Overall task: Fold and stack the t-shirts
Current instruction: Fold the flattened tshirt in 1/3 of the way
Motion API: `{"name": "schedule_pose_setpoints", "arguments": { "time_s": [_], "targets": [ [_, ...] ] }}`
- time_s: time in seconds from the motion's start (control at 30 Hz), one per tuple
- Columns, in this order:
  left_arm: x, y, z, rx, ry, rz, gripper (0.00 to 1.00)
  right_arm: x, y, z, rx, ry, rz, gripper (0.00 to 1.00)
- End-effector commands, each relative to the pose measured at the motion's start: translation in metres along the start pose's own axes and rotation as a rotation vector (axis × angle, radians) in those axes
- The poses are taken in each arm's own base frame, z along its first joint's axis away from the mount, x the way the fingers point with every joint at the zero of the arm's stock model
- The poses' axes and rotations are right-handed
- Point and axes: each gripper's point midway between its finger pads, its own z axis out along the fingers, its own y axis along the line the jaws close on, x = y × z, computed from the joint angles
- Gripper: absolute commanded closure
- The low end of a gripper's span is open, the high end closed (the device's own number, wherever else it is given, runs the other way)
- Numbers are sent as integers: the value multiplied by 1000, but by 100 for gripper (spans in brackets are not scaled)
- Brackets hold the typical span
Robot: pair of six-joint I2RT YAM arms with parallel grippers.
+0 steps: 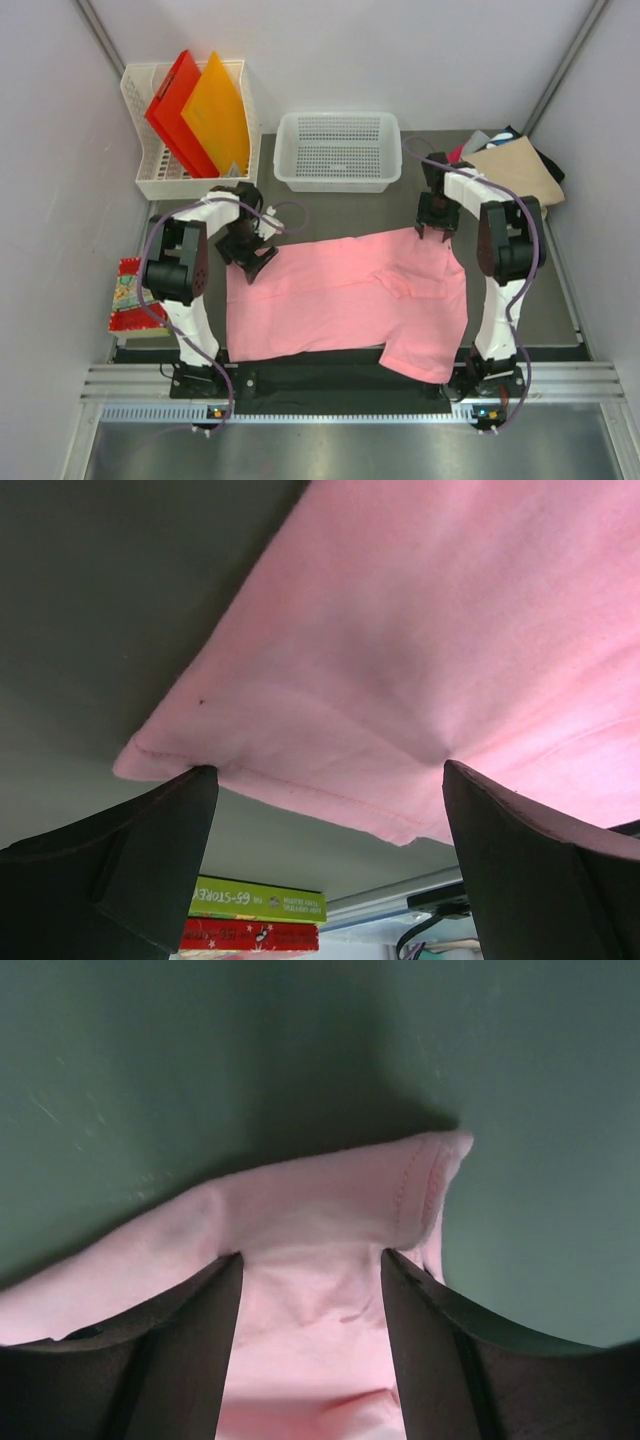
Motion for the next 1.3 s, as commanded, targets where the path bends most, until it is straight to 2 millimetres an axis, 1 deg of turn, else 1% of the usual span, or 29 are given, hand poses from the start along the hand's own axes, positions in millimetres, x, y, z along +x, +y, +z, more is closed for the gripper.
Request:
{"name": "schedule_pose_setpoints", "arguments": {
  "time_s": [0.0, 0.03, 0.07, 0.13, 0.17, 0.23, 0.27, 0.3, 0.37, 0.4, 0.47, 0.5, 0.6, 0.67, 0.7, 0.73, 0.77, 0.83, 0.87, 0.9, 0.97, 1.03, 1.07, 1.1, 1.13, 1.17, 1.2, 1.23, 1.27],
  "targets": [
    [-17, 22, 6, -82, -10, -16, 1, -30, 8, 10, -33, -37, 43, 42],
    [-17, 24, 13, -76, 15, -17, 1, -33, 7, 12, -30, -36, 47, 42],
    [-24, 30, 11, -93, 6, -24, 1, -36, 7, 14, -29, -37, 52, 43],
    [-28, 37, 18, -111, 25, -27, 1, -44, 3, 19, -19, -31, 67, 43],
    [-37, 44, 15, -128, 6, -30, 1, -50, 2, 22, -14, -34, 69, 44],
    [-44, 46, 19, -117, 8, -38, 1, -55, -6, 24, 2, -30, 83, 44],
    [-53, 51, 15, -126, -13, -39, 1, -59, -9, 26, 11, -33, 92, 44],
    [-56, 53, 20, -125, -9, -43, 1, -61, -13, 27, 19, -32, 96, 44],
    [-66, 59, 18, -138, -26, -47, 1, -64, -18, 28, 32, -31, 103, 44],
    [-68, 61, 24, -137, -18, -52, 1, -65, -22, 30, 42, -27, 111, 44],
    [-77, 67, 23, -149, -40, -57, 1, -67, -30, 31, 57, -29, 124, 44],
    [-78, 67, 28, -144, -34, -61, 1, -67, -32, 31, 57, -28, 127, 45],
    [-90, 75, 30, -161, -59, -70, 1, -68, -40, 31, 75, -30, 144, 45],
    [-101, 79, 26, -164, -87, -71, 1, -69, -47, 32, 86, -30, 154, 45],
    [-105, 78, 29, -154, -91, -69, 1, -69, -49, 31, 87, -30, 160, 45],
    [-109, 81, 28, -162, -102, -68, 1, -70, -51, 30, 94, -35, 164, 45],
    [-119, 85, 23, -175, -125, -64, 1, -71, -56, 30, 101, -34, 171, 45],
    [-128, 89, 24, -188, -132, -54, 1, -73, -61, 28, 105, -37, 180, 45],
    [-139, 94, 16, -205, -160, -53, 1, -74, -62, 26, 106, -40, 184, 46],
    [-139, 93, 18, -195, -146, -53, 1, -74, -63, 23, 106, -40, 184, 46],
    [-147, 91, 9, -195, -158, -52, 1, -76, -62, 18, 100, -51, 188, 46],
    [-145, 81, -2, -177, -168, -44, 1, -76, -61, 11, 85, -50, 187, 44],
    [-133, 73, 2, -156, -141, -35, 1, -79, -59, 3, 67, -66, 189, 44],
    [-130, 68, -16, -168, -174, -15, 1, -80, -57, -4, 50, -73, 191, 43],
    [-124, 64, -20, -171, -180, -3, 1, -80, -53, -9, 22, -78, 186, 43],
    [-100, 51, -7, -134, -129, 26, 1, -78, -52, -19, 8, -92, 184, 42],
    [-92, 46, -25, -155, -162, 44, 1, -76, -52, -25, 0, -100, 184, 41],
    [-82, 42, -26, -160, -164, 57, 1, -74, -50, -28, -13, -100, 179, 41],
    [-54, 30, -11, -135, -103, 83, 1, -68, -51, -35, -21, -104, 175, 41]
  ]
}}
